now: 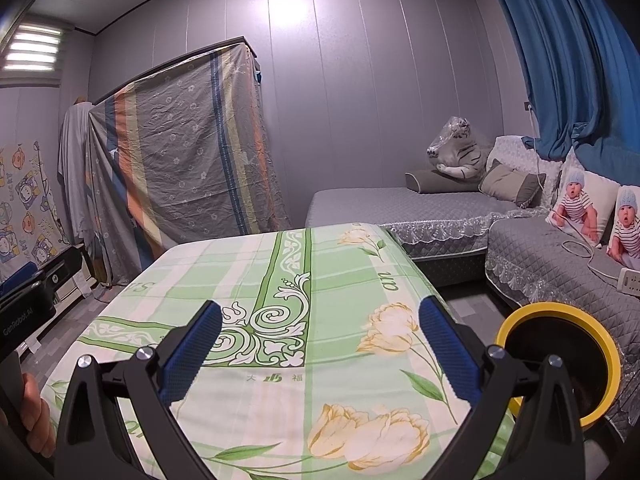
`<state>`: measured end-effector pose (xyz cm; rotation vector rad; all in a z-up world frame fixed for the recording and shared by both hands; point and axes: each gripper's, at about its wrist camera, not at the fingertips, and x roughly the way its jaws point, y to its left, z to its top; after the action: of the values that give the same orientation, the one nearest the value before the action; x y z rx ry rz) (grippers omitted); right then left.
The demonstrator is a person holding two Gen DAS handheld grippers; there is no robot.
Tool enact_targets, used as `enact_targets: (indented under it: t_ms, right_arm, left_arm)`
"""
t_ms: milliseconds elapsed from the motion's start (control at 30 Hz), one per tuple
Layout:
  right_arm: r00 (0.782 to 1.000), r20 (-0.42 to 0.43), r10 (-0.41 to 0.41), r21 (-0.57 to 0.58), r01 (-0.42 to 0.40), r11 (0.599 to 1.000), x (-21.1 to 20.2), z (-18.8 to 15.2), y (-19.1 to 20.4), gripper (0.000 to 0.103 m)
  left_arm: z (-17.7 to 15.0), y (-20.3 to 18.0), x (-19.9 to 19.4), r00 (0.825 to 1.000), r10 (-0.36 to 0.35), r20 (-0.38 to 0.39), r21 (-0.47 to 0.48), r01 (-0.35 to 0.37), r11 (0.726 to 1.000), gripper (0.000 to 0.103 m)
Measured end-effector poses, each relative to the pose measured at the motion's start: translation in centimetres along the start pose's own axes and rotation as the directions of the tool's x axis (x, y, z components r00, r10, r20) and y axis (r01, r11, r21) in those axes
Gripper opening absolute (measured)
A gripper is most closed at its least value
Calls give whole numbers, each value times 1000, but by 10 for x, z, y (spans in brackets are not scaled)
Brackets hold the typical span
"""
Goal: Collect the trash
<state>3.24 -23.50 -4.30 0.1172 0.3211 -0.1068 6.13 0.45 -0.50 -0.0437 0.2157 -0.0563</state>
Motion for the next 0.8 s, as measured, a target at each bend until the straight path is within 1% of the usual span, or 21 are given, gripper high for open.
enact_targets:
  t_ms: [800]
  right_arm:
    - [1000, -28, -2, 11, 2, 1000, 7, -3, -7, 95]
  left_arm:
    - [-4, -5, 8, 1000, -7, -17, 8, 7, 1000, 95]
